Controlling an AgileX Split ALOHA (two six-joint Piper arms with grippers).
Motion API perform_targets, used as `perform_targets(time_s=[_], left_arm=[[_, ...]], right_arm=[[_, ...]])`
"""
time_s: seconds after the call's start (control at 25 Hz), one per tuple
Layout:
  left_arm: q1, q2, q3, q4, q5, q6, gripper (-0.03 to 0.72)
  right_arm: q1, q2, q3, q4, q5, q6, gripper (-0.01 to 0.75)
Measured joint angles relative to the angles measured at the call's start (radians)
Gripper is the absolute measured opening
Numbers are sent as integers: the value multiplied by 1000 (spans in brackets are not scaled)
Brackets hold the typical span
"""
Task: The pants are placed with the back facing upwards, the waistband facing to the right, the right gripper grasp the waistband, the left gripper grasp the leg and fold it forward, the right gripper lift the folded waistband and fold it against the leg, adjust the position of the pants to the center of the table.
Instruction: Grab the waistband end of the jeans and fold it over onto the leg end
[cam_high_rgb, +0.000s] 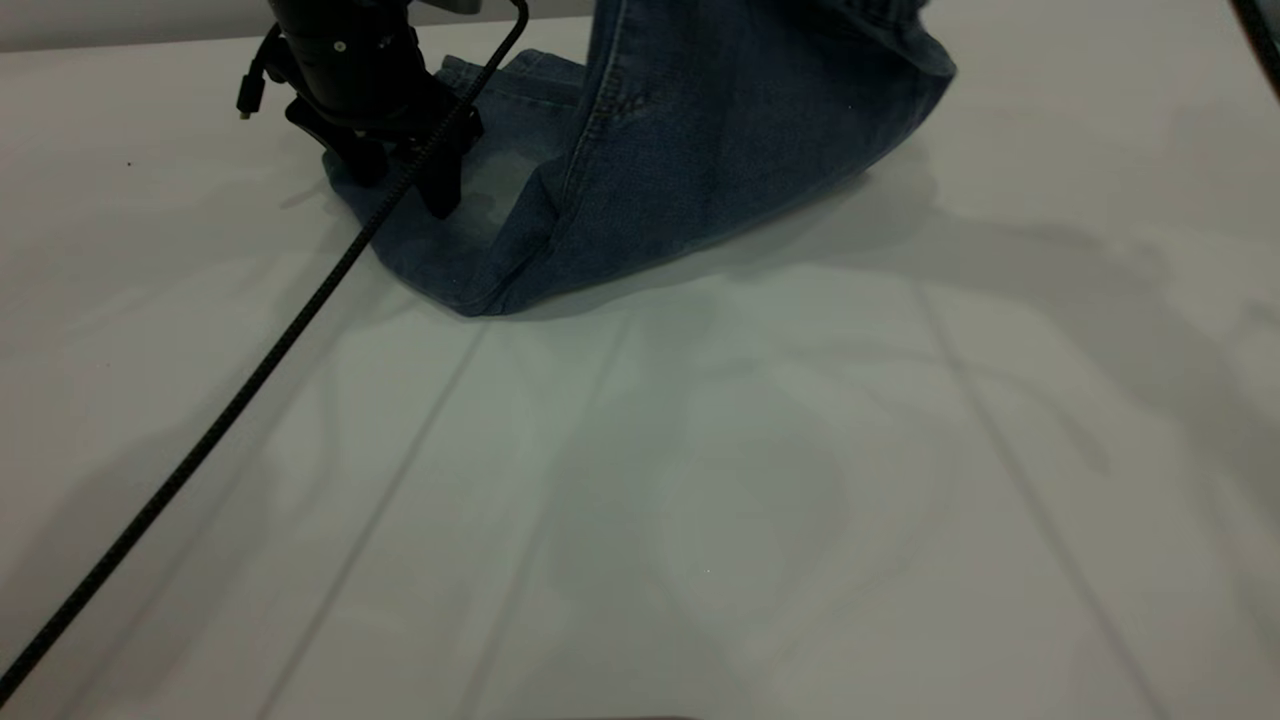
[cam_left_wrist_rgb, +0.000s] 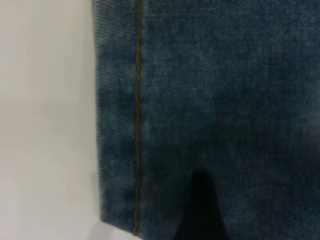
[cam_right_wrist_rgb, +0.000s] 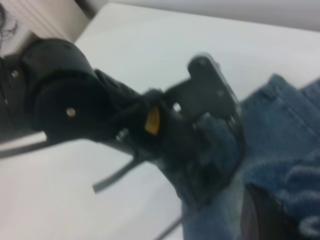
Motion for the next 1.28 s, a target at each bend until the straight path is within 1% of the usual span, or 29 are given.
perform_targets(time_s=[0.24, 0.32, 0.44, 0.6, 0.72, 0.84, 0.96, 1.12, 1.2, 1.24, 1.28], left_arm=[[-26, 0, -1, -2, 0, 0, 517], [-26, -2, -22, 13, 26, 0, 517], [-16, -15, -86, 81, 113, -37, 517], [3, -42, -221, 216, 234, -124, 517], [11, -59, -328, 301, 322, -173, 517], [14, -64, -406, 323, 374, -192, 517], [14, -66, -456, 323, 390, -196, 517], [12, -66, -475, 320, 400, -202, 517], [8, -66, -477, 313, 408, -202, 517], [7, -66, -477, 309, 411, -202, 517], [5, -66, -477, 306, 411, -202, 517]], right_arm=[[54, 98, -78, 33, -4, -28, 50], [66, 119, -105, 33, -5, -30, 50], [78, 144, -142, 42, -6, -33, 50], [86, 186, -159, 102, -10, -75, 50], [94, 219, -161, 165, -9, -136, 50], [110, 241, -165, 229, 3, -228, 50], [141, 253, -180, 248, 4, -313, 50], [192, 293, -220, 256, -42, -367, 54], [212, 320, -242, 258, -65, -374, 74], [221, 334, -254, 259, -72, -375, 92], [229, 349, -266, 260, -79, -376, 126]])
